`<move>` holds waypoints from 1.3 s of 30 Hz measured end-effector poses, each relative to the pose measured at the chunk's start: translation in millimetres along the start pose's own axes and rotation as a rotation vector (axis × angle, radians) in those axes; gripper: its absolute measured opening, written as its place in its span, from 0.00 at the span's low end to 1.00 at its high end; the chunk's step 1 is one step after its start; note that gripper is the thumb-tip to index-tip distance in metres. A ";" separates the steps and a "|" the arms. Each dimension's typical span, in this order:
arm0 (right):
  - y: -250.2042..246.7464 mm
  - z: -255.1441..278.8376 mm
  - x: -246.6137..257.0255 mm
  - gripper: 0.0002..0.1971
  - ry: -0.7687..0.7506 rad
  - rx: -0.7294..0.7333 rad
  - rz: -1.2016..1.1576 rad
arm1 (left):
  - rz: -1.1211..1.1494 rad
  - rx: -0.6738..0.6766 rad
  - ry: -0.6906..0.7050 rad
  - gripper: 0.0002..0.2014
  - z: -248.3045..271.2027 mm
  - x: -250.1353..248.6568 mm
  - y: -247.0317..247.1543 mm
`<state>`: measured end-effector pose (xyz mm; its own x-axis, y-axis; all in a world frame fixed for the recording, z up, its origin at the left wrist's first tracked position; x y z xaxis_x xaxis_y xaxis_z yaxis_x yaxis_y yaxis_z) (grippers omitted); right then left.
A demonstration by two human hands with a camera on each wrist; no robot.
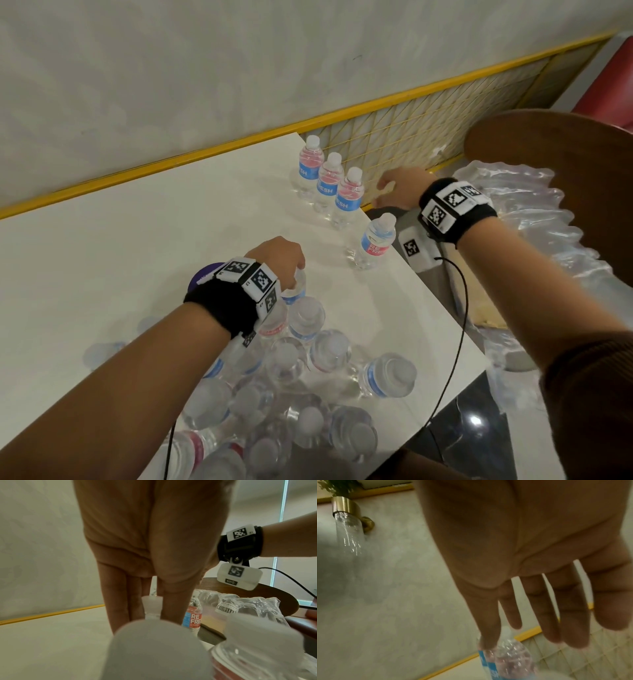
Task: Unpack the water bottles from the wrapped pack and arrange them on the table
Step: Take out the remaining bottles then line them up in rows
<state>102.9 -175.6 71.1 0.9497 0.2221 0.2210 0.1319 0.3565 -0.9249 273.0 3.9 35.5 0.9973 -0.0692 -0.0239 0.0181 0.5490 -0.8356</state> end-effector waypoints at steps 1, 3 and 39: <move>3.7 -0.8 -2.6 0.25 -0.002 -0.012 -0.025 | -0.007 -0.002 -0.009 0.12 -2.0 0.6 0.5; 3.4 -4.2 0.7 0.24 -0.028 -0.032 -0.078 | -0.021 0.010 -0.007 0.14 0.7 -1.1 -1.1; 3.5 18.0 14.1 0.26 0.019 0.069 0.073 | 0.017 -0.029 -0.005 0.16 3.7 -1.5 -4.5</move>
<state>111.7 -154.9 76.5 0.9613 0.2326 0.1475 0.0431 0.4019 -0.9147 271.7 4.6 41.3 0.9978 -0.0559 -0.0351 -0.0004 0.5258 -0.8506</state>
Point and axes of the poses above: each hand's wrist, its own z-axis away from the middle knuckle, its own y-axis out of the palm, x = y × z, the point moved 7 cm from there along -z, towards the middle knuckle, and after that the axes turned 11 degrees about -z, right-handed, at the moved point
